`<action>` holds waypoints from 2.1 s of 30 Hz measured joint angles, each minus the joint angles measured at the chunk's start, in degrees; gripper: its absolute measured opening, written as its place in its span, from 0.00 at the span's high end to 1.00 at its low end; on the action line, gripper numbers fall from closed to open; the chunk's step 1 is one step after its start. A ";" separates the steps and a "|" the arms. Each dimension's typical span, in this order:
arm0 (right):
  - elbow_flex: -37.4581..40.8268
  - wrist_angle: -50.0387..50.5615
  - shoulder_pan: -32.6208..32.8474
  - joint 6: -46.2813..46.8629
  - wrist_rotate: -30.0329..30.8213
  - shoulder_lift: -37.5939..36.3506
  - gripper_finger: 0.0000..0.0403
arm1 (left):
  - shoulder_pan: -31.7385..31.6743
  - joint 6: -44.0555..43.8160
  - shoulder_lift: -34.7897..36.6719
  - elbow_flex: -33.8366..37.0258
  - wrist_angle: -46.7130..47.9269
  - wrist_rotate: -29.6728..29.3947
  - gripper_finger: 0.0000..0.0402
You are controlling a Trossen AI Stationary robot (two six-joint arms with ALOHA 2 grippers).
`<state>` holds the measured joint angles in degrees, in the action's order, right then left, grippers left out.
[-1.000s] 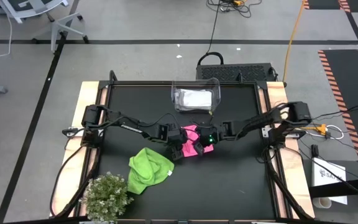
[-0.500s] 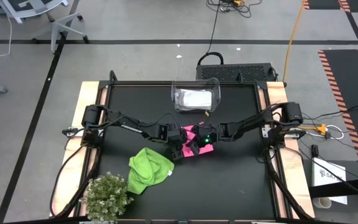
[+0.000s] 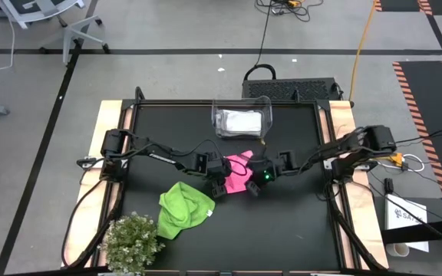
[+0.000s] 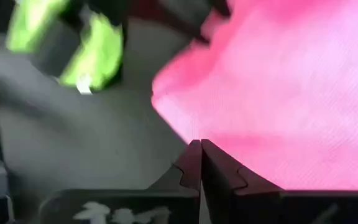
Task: Fold microfiber towels
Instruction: Fold the pink microfiber cloth
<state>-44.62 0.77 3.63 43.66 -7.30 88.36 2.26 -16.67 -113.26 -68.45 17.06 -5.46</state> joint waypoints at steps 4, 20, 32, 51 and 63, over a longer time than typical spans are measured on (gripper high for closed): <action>0.04 0.63 0.95 -0.62 1.62 3.32 1.00 | 0.00 -0.02 -0.02 0.00 -0.03 0.01 0.71; 0.00 -13.48 -0.29 -1.17 1.08 8.14 1.00 | 0.00 -0.22 -0.02 0.00 -0.24 0.40 0.71; 0.00 -12.74 -0.37 0.54 -5.45 5.77 1.00 | 0.04 0.05 -0.02 0.00 -0.27 0.44 0.71; 0.00 -7.29 -1.00 -8.32 -0.32 4.65 1.00 | 0.00 -0.20 -0.02 0.00 -0.26 0.99 0.71; 0.00 -20.48 -1.02 -6.61 0.21 11.19 1.00 | 0.00 -0.09 -0.02 0.00 -0.38 0.96 0.71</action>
<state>-44.62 -19.71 2.61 37.05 -7.09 99.55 2.26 -16.76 -113.27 -68.45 16.68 -4.50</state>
